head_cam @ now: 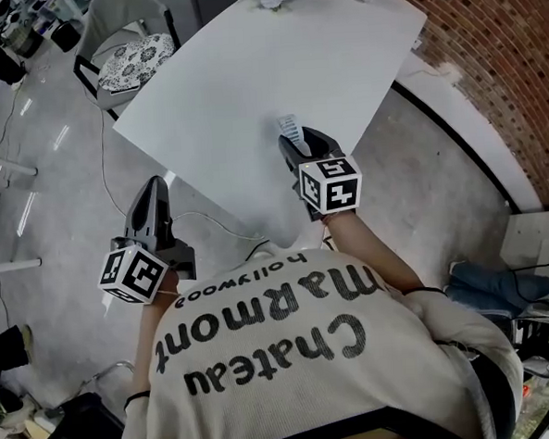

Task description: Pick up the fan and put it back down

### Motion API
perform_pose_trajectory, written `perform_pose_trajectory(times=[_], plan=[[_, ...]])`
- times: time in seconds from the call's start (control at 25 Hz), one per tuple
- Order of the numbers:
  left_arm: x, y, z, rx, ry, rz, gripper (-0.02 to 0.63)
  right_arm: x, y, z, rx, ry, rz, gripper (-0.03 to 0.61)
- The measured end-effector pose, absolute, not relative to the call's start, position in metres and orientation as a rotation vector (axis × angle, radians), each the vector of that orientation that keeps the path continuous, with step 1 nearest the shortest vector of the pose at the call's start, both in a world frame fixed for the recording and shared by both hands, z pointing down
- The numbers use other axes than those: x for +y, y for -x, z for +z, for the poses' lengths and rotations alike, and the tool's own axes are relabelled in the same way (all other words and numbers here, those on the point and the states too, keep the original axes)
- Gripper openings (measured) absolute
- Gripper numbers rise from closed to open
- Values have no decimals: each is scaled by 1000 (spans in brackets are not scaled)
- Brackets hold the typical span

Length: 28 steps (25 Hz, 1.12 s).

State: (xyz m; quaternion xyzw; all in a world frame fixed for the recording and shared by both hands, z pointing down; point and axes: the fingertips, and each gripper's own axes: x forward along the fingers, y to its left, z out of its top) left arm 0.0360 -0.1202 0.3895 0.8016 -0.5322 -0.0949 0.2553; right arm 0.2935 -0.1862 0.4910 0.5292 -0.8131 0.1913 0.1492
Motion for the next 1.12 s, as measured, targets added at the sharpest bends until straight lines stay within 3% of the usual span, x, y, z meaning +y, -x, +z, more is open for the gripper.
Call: perform_pose_trajectory(times=[0.64, 1.12], plan=[[-121, -36, 392, -1421, -2180, -270, 2, -175, -296, 481, -2348, -1548, 762, 179], [-119, -16, 401, -1437, -2200, -237, 2, -173, -264, 467, -2384, -1522, 720, 178]])
